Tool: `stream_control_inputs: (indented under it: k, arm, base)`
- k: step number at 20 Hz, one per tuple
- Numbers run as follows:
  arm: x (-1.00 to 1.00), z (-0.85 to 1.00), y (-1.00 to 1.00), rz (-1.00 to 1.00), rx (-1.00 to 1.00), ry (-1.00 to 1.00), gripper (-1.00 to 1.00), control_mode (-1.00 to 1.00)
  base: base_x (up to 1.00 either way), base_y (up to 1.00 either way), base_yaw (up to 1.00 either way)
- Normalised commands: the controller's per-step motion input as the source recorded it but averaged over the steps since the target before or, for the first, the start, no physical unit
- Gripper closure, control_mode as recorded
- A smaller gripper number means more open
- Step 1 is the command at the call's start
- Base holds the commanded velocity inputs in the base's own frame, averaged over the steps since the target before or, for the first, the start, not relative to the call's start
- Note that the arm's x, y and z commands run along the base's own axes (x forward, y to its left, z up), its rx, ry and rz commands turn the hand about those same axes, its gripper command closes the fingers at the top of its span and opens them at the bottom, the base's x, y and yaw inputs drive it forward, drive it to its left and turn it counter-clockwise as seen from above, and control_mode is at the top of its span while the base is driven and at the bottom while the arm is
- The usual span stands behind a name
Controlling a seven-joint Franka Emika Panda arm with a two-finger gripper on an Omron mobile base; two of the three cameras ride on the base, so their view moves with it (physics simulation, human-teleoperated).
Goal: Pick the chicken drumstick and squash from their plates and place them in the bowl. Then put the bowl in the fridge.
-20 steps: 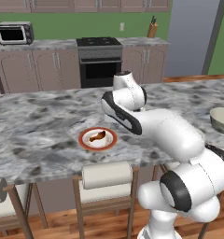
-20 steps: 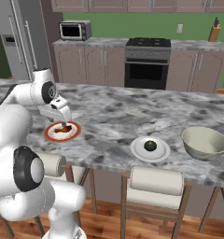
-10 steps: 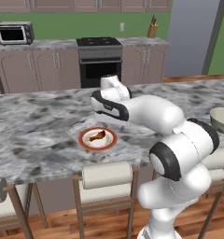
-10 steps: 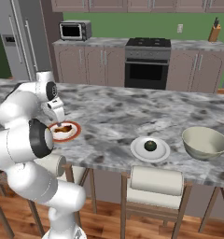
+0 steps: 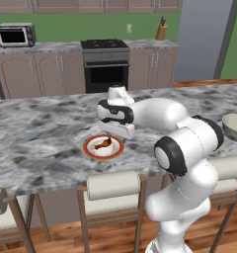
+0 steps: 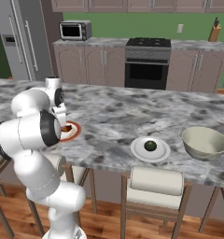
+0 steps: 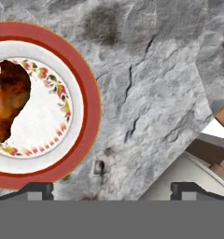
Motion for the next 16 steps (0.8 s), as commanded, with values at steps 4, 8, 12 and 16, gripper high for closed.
stream_control_inputs:
  k: [4,8,12,16]
  arm:
    - [0.14,-0.35,0.00,0.00,0.00,-0.09,-1.00,-1.00]
    - [0.28,-0.27,0.05,0.00,0.00,-0.08,-1.00,-1.00]
    - [0.45,-0.24,0.02,0.00,0.00,0.00,-1.00,-1.00]
    - [0.45,-0.23,0.05,0.00,0.00,0.00,-1.00,-1.00]
  base:
    - [0.00,0.00,0.00]
    - [0.00,0.00,0.00]
    - [0.00,0.00,0.00]
    - [0.00,0.00,0.00]
